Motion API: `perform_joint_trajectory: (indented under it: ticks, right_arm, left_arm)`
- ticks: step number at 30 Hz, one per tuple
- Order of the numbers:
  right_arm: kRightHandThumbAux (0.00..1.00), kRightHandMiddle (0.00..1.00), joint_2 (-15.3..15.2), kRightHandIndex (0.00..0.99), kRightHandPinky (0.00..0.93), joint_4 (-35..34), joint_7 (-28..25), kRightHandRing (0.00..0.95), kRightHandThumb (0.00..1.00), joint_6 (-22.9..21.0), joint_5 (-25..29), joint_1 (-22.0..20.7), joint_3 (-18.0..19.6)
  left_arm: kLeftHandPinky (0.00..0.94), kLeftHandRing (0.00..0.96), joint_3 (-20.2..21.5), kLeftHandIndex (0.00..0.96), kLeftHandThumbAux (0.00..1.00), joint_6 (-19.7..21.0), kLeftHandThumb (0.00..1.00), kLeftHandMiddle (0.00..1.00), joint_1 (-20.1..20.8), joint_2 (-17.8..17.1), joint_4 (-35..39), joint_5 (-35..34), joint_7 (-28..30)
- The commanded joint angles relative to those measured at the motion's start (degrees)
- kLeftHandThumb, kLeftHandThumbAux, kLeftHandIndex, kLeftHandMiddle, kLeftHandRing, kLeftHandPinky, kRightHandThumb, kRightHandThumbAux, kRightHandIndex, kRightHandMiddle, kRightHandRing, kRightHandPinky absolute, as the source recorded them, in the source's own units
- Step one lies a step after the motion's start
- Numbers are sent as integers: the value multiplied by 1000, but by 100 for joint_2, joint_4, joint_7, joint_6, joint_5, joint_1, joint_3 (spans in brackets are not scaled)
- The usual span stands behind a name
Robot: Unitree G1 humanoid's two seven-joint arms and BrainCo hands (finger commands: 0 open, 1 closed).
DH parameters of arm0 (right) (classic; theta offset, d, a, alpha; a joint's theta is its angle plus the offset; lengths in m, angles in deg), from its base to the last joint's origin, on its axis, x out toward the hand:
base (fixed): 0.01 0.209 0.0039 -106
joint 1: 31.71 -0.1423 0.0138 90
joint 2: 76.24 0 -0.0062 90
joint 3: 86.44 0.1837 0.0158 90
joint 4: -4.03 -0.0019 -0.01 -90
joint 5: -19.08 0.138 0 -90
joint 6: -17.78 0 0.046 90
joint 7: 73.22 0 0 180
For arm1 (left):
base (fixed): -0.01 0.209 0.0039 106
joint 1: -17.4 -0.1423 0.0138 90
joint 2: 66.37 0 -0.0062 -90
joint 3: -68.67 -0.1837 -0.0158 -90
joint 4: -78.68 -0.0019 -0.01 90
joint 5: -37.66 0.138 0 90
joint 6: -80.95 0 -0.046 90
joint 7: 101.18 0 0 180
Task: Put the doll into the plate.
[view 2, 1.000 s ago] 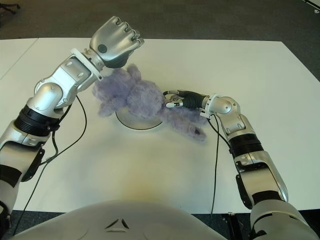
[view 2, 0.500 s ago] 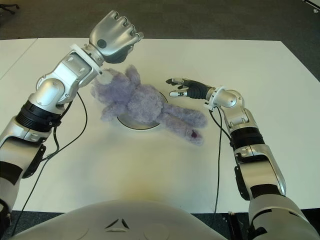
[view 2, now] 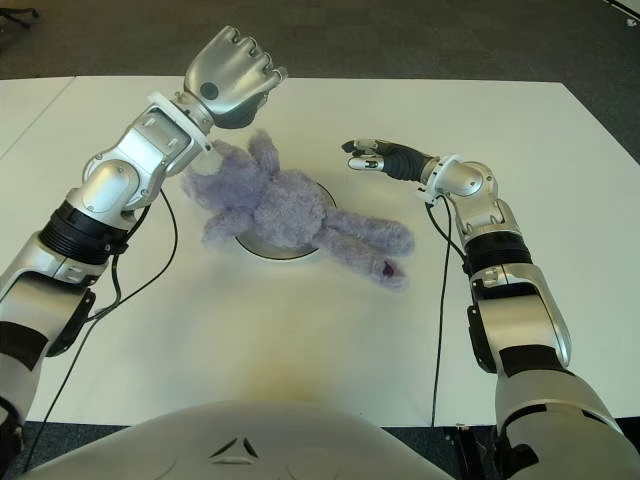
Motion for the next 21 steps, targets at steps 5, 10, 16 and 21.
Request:
perform_joint_trajectory:
  ticks: [5,10,16,21]
  right_arm:
    - [211,0,159,0,0,721,-93,0,103,208,-105,-326,-78]
    - [230,0,227,0,0,851,-313,0,107,24,-5,-560,-25]
    - [294,0,164,0,0,881,-345,0,89,-290,219,-948,266]
    - [391,0,248,0,0,1324,105,0,51,-229,431,-1162,662]
  left_arm:
    - [848,813,-94,410,702,11,685,769,12,-27,-115,68,-192]
    - [844,812,-29,410,701,14,685,768,-30,-42,-92,-28,-230]
    - [729,751,245,408,704,160,681,724,-47,-114,-260,-157,-683]
    - [612,665,640,404,709,-82,676,656,392,-434,-1198,-655,-1319]
